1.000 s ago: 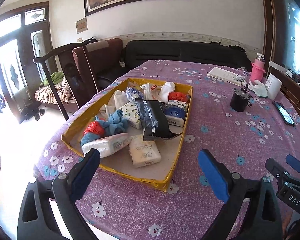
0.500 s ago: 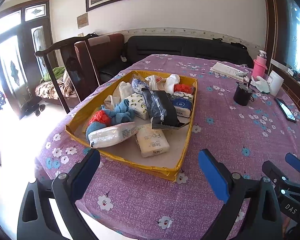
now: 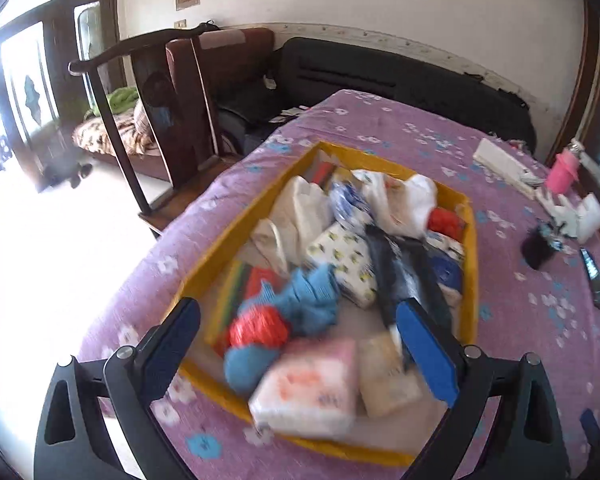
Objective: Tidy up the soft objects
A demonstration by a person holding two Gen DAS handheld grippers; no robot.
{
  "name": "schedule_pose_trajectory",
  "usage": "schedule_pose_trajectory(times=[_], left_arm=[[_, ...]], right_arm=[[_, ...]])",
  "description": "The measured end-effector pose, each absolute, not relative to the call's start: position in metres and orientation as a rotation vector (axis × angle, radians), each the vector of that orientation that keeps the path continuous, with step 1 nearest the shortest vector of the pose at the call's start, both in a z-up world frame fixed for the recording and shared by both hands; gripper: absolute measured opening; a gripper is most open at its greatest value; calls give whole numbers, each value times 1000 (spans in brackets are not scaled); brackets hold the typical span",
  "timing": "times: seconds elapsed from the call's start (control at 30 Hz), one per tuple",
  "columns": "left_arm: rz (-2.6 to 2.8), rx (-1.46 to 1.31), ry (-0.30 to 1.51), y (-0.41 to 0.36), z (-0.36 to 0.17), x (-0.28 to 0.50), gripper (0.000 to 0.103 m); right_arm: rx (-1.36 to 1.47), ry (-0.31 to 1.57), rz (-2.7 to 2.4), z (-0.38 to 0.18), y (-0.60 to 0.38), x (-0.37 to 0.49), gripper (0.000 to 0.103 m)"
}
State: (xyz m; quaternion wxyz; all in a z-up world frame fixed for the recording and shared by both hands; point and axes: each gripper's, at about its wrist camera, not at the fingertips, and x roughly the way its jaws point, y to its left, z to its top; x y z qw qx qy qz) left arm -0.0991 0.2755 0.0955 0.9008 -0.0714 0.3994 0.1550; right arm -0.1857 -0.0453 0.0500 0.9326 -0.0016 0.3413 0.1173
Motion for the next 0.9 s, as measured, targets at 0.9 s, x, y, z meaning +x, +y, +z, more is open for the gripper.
schedule_pose_trajectory(times=[0.9], left_arm=[[371, 413, 973, 241, 53, -76, 99]], right_arm=[[34, 705, 213, 46, -60, -176, 95]])
